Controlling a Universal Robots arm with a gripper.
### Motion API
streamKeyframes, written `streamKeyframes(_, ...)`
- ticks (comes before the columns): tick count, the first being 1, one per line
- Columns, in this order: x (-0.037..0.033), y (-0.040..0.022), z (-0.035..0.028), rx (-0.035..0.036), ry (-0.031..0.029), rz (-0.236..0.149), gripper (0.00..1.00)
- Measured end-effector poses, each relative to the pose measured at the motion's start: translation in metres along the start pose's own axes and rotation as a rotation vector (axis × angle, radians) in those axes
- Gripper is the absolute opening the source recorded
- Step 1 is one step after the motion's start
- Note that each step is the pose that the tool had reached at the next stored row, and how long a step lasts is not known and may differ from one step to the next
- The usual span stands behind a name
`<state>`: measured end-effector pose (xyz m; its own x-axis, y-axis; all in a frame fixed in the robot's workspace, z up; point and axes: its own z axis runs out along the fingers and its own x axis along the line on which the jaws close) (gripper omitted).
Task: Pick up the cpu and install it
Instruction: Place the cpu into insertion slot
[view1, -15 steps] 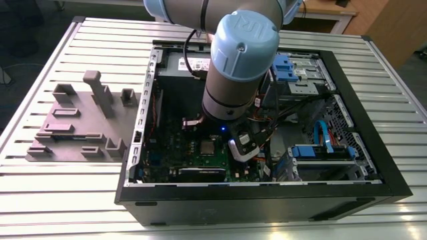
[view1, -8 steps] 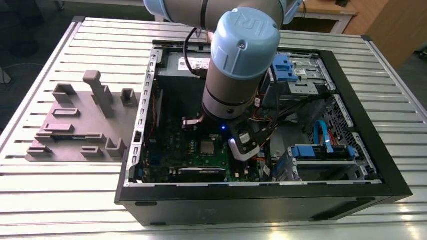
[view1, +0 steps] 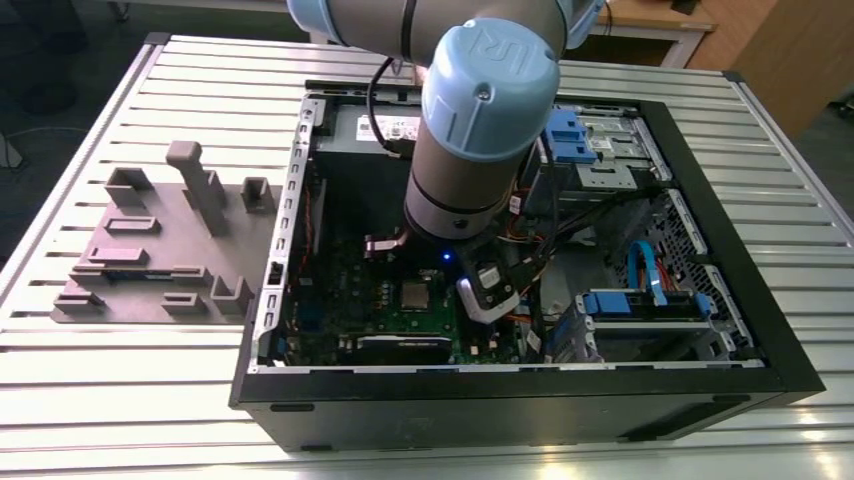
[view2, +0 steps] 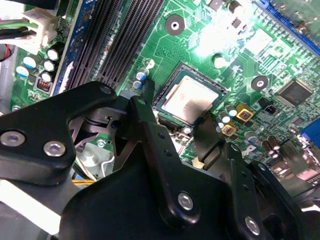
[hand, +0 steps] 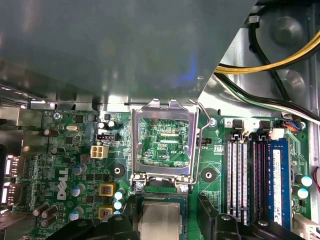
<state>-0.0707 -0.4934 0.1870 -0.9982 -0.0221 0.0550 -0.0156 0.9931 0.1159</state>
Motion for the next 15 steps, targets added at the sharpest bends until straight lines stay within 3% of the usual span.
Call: streamKeyframes(15,0.0,-0.0001,0.0,0.0001,-0.0002,0.0,0.65)
